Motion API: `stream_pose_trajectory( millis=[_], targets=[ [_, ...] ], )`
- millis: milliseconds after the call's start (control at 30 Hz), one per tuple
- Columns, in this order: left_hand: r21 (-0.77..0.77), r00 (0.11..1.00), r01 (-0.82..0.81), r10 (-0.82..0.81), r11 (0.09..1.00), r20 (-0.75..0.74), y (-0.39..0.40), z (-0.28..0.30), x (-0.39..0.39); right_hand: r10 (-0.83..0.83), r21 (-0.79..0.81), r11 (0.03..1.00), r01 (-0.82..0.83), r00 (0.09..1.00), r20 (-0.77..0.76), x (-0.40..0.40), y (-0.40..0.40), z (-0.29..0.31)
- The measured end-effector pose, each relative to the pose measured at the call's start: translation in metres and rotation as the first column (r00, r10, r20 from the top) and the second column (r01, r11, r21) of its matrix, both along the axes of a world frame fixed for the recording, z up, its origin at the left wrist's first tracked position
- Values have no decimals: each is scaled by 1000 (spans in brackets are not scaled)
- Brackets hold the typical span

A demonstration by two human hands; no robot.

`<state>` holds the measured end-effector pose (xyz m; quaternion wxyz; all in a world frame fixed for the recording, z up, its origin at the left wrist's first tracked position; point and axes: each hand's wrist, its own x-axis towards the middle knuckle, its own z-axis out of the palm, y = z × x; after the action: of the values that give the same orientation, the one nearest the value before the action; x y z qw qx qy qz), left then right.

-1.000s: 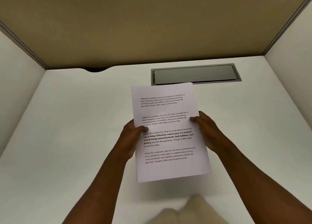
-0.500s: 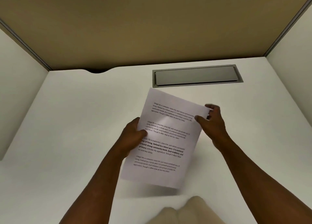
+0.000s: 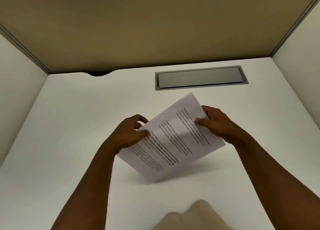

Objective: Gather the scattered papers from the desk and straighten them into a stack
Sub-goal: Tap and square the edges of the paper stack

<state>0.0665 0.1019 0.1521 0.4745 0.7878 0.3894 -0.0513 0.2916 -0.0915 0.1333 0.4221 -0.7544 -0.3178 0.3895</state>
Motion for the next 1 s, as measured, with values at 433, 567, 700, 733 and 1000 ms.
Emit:
stream_pose_trajectory(
  millis=[433, 567, 700, 733, 1000],
  targets=[
    [-637, 749, -308, 593, 707, 296, 19, -48, -46, -250, 87, 951, 297, 904, -347, 2, -7, -43],
    [-422, 727, -451, 598, 786, 338, 9, -53, -31, -286, 141, 931, 338, 912, -295, -4, -2, -49],
    [-305, 678, -489, 576, 818, 458, 0, -49, -22, -321, 217, 892, 396, 894, -312, -6, 0, -48],
    [-266, 681, -509, 572, 819, 456, -2, -51, -20, -337, 220, 885, 411, 890, -307, -8, 0, -49],
    [-239, 707, -572, 619, 785, 341, -3, -78, -11, -483, 150, 840, 522, 844, -234, -21, 7, -76]
  ],
)
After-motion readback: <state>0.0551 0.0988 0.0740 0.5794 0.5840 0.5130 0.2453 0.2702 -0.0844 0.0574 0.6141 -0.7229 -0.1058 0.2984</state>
